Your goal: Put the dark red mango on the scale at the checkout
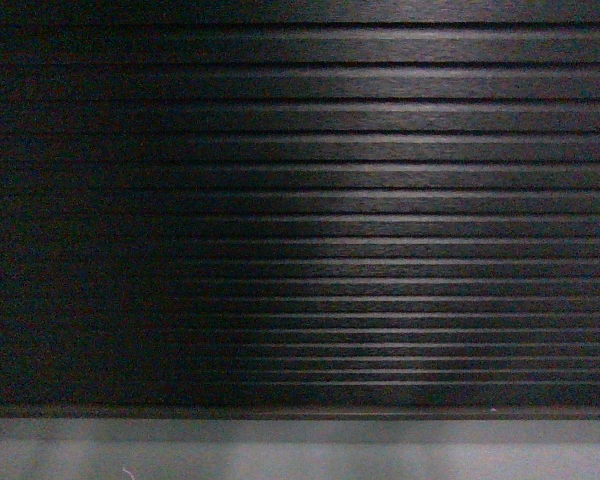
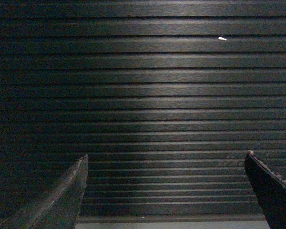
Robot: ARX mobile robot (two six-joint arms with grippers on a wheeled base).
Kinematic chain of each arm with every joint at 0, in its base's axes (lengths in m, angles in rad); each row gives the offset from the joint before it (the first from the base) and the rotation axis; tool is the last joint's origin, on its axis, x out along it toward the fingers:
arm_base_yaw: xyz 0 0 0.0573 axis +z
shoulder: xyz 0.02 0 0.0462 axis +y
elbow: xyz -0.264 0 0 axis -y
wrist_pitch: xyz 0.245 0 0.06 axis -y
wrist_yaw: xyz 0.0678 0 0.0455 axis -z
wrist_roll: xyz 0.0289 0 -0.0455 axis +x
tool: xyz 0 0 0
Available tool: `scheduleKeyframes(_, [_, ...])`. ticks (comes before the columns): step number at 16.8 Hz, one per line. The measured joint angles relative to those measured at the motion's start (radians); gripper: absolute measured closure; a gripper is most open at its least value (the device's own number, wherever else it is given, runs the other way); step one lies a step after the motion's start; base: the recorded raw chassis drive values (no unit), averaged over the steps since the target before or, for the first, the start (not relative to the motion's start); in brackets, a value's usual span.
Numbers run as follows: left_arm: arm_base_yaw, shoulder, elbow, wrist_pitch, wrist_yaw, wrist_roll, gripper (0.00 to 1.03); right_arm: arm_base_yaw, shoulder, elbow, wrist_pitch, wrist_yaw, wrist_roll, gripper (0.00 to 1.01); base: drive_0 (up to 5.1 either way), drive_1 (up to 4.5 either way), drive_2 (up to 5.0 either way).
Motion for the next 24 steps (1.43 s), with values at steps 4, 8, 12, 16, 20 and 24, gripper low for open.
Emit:
scheduleKeyframes(4, [0.000,0.000,0.000,0.000,0.000,0.000,0.05,0.000,0.000,0.000,0.000,0.000,0.000,0.03,0.0,0.00,0.0])
scheduleKeyframes(8, [0.000,0.000,0.000,0.000,0.000,0.000,0.05,0.000,0.000,0.000,0.000,0.000,0.000,0.03,0.0,0.00,0.0])
scheduleKeyframes(12, [0.000,0.000,0.000,0.000,0.000,0.000,0.05,0.000,0.000,0.000,0.000,0.000,0.000,0.03,0.0,0.00,0.0])
scheduleKeyframes(16, [0.000,0.000,0.000,0.000,0.000,0.000,0.05,0.000,0.000,0.000,0.000,0.000,0.000,0.03,0.0,0.00,0.0])
scheduleKeyframes(20, [0.000,0.000,0.000,0.000,0.000,0.000,0.05,0.000,0.000,0.000,0.000,0.000,0.000,0.03,0.0,0.00,0.0])
scheduleKeyframes(24, [0.000,0.000,0.000,-0.002,0.000,0.001,0.05,0.000,0.000,0.000,-0.002,0.000,0.000,0.03,0.0,0.00,0.0])
